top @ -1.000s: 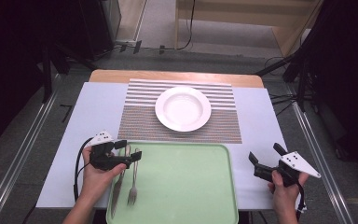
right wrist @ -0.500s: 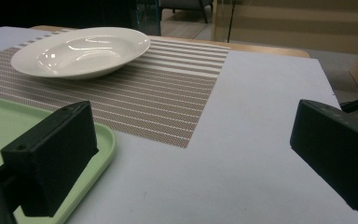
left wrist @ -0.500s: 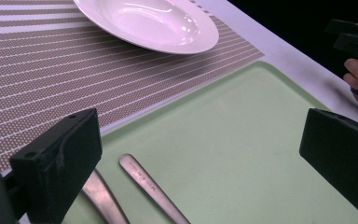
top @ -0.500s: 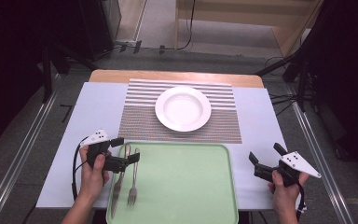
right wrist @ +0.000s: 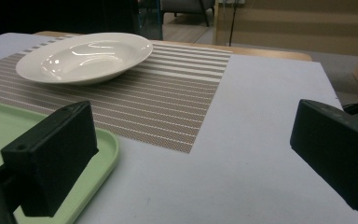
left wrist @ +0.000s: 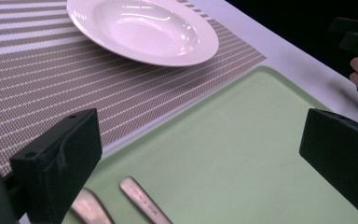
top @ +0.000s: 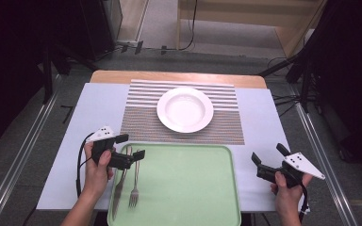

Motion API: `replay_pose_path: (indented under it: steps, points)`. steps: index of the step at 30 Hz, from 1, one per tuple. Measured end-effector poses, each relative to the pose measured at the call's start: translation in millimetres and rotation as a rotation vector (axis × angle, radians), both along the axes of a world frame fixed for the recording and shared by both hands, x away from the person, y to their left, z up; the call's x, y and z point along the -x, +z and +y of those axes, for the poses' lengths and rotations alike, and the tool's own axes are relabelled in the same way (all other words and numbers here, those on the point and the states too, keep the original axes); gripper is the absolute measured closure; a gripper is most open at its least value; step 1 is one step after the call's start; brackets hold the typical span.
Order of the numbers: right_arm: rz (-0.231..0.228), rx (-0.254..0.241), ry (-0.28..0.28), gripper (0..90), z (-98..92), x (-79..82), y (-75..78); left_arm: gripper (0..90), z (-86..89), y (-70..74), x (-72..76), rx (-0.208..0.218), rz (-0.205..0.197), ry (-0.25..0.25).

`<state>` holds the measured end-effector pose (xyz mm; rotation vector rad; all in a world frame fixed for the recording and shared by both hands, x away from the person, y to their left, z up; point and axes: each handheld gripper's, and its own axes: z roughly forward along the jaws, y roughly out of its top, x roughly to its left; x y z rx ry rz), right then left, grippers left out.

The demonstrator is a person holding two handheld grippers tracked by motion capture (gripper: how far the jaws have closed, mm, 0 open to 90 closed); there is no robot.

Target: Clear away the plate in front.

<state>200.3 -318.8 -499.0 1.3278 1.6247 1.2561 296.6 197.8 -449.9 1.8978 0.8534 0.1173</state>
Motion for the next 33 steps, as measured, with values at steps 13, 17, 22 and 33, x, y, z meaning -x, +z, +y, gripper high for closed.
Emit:
replay_pose_path:
  steps: [13, 17, 22, 33]
  points:
    - [0.012, 0.027, 0.034, 0.0, 5.4, 2.1, 0.7, 0.0, -20.0, 10.1, -21.3, -0.045, -0.03, -0.021]
    - [0.011, 0.038, 0.041, 0.0, 5.9, 1.9, -1.2, 0.0, -23.0, 12.0, -30.3, -0.061, -0.043, -0.019]
    - [0.019, 0.048, 0.046, 0.0, 7.9, 2.1, -2.8, 0.0, -24.7, 14.0, -40.9, -0.059, -0.044, -0.021]
    - [0.014, 0.053, 0.052, 0.0, 10.3, 3.5, -2.6, 0.0, -30.6, 11.6, -61.5, -0.04, -0.024, -0.013]
